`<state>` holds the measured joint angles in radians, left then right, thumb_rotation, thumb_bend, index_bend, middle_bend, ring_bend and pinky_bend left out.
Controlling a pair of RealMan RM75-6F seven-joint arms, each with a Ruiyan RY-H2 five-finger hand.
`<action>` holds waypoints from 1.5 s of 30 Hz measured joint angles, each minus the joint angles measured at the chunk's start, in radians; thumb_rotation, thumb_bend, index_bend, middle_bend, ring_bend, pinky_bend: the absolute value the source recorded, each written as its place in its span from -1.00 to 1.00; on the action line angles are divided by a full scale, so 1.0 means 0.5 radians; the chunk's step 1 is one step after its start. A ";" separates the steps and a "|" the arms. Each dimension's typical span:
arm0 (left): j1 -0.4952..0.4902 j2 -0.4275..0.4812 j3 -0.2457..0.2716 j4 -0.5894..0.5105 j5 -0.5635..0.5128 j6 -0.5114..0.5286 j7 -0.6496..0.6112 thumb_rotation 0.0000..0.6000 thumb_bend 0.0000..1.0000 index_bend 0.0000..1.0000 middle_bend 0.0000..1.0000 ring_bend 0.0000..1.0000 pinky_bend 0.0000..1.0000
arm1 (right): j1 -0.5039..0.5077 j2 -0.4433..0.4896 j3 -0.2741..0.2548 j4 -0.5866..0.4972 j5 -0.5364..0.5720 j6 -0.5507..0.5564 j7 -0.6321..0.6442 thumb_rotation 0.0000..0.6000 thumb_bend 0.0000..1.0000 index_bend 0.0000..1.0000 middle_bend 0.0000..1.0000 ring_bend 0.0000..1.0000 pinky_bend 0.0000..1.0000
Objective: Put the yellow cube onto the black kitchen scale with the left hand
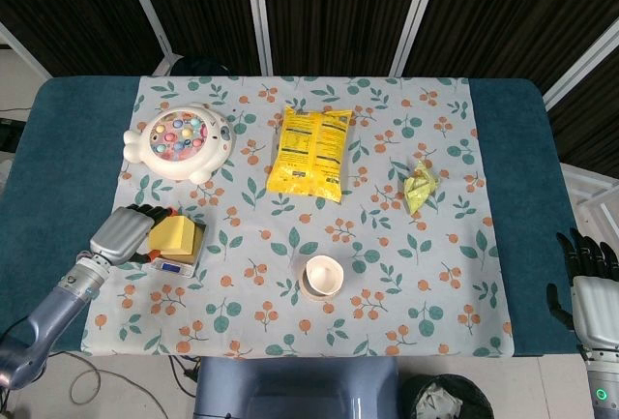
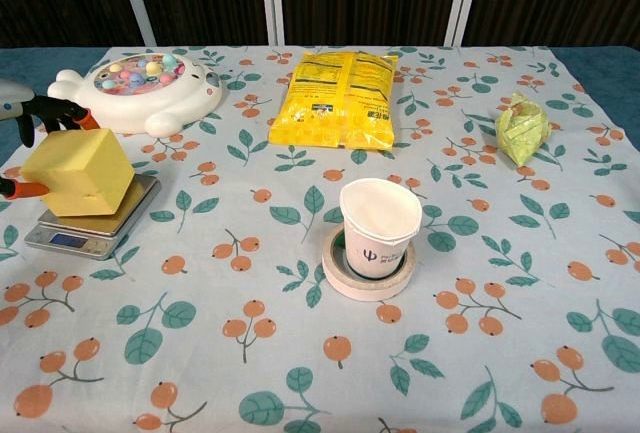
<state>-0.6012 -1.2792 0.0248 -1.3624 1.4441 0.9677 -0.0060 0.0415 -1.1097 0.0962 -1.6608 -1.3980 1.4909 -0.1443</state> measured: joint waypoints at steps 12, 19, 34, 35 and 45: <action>-0.029 0.095 -0.014 -0.143 -0.160 -0.189 0.098 1.00 -0.61 -0.80 -0.89 -1.00 -0.61 | -0.004 0.006 0.000 -0.005 -0.005 0.009 0.006 1.00 0.12 -1.00 -0.95 -0.99 -0.98; -0.007 0.156 -0.072 -0.258 -0.166 -0.072 0.093 1.00 -0.62 -0.80 -0.90 -1.00 -0.64 | -0.010 0.013 0.005 -0.007 -0.001 0.018 0.018 1.00 0.12 -1.00 -0.95 -0.99 -0.98; 0.456 0.417 -0.054 -0.420 0.036 0.700 -0.123 1.00 -0.62 -0.81 -0.91 -1.00 -0.66 | -0.026 0.042 0.003 -0.030 -0.023 0.046 0.059 1.00 0.12 -1.00 -0.95 -0.99 -0.98; 0.482 0.420 -0.046 -0.412 0.042 0.728 -0.139 1.00 -0.62 -0.81 -0.91 -1.00 -0.66 | -0.027 0.043 0.002 -0.031 -0.026 0.047 0.060 1.00 0.12 -1.00 -0.95 -0.99 -0.98; 0.672 0.300 0.010 -0.092 0.118 0.957 -0.355 1.00 -0.62 -0.81 -0.90 -1.00 -0.71 | -0.026 0.042 -0.002 -0.028 -0.040 0.047 0.064 1.00 0.12 -1.00 -0.95 -0.99 -0.98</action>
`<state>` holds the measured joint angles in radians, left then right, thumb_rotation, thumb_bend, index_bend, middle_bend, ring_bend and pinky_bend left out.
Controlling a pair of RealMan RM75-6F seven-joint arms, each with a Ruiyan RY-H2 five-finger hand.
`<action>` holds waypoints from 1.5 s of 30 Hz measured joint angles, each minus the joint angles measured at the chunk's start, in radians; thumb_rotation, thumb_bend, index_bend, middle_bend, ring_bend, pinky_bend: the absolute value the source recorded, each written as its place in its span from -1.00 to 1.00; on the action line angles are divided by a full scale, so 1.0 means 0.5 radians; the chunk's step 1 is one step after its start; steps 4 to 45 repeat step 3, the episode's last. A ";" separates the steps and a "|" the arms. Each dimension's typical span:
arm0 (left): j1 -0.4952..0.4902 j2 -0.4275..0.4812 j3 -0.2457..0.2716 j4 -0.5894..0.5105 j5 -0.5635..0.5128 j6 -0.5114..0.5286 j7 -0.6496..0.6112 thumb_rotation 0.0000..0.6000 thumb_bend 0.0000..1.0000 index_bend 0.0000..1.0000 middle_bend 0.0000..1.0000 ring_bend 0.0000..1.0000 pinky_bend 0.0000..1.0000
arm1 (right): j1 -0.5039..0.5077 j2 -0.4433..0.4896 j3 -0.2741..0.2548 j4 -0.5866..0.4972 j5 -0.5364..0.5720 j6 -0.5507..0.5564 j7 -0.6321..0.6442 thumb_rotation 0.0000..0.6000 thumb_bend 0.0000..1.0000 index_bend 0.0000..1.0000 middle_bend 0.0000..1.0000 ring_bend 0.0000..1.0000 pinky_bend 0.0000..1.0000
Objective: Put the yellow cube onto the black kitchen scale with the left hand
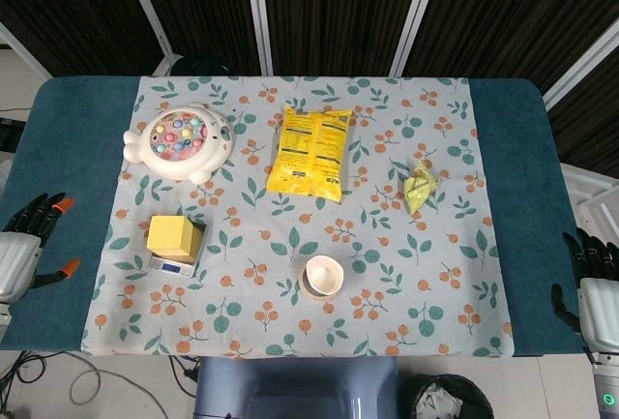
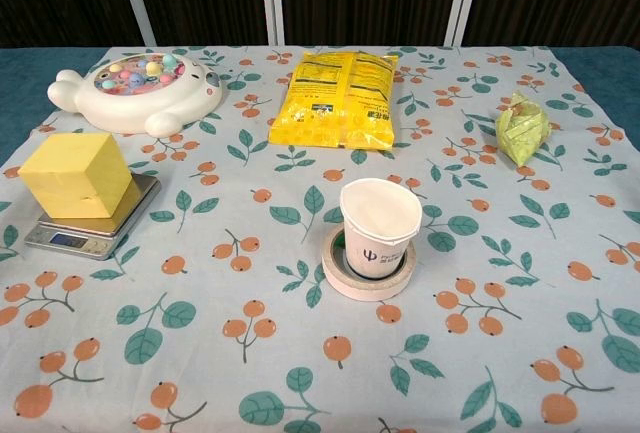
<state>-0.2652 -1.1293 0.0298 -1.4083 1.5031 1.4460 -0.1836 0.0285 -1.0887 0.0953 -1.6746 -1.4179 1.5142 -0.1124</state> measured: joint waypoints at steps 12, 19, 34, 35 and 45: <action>0.024 -0.036 -0.001 0.072 0.014 0.025 -0.092 1.00 -0.62 -0.81 -0.90 -1.00 -0.71 | 0.001 -0.002 -0.001 0.004 -0.004 -0.001 0.000 1.00 0.12 -1.00 -0.95 -0.99 -0.98; 0.024 -0.036 -0.001 0.072 0.014 0.025 -0.092 1.00 -0.62 -0.81 -0.90 -1.00 -0.71 | 0.001 -0.002 -0.001 0.004 -0.004 -0.001 0.000 1.00 0.12 -1.00 -0.95 -0.99 -0.98; 0.024 -0.036 -0.001 0.072 0.014 0.025 -0.092 1.00 -0.62 -0.81 -0.90 -1.00 -0.71 | 0.001 -0.002 -0.001 0.004 -0.004 -0.001 0.000 1.00 0.12 -1.00 -0.95 -0.99 -0.98; 0.024 -0.036 -0.001 0.072 0.014 0.025 -0.092 1.00 -0.62 -0.81 -0.90 -1.00 -0.71 | 0.001 -0.002 -0.001 0.004 -0.004 -0.001 0.000 1.00 0.12 -1.00 -0.95 -0.99 -0.98; 0.024 -0.036 -0.001 0.072 0.014 0.025 -0.092 1.00 -0.62 -0.81 -0.90 -1.00 -0.71 | 0.001 -0.002 -0.001 0.004 -0.004 -0.001 0.000 1.00 0.12 -1.00 -0.95 -0.99 -0.98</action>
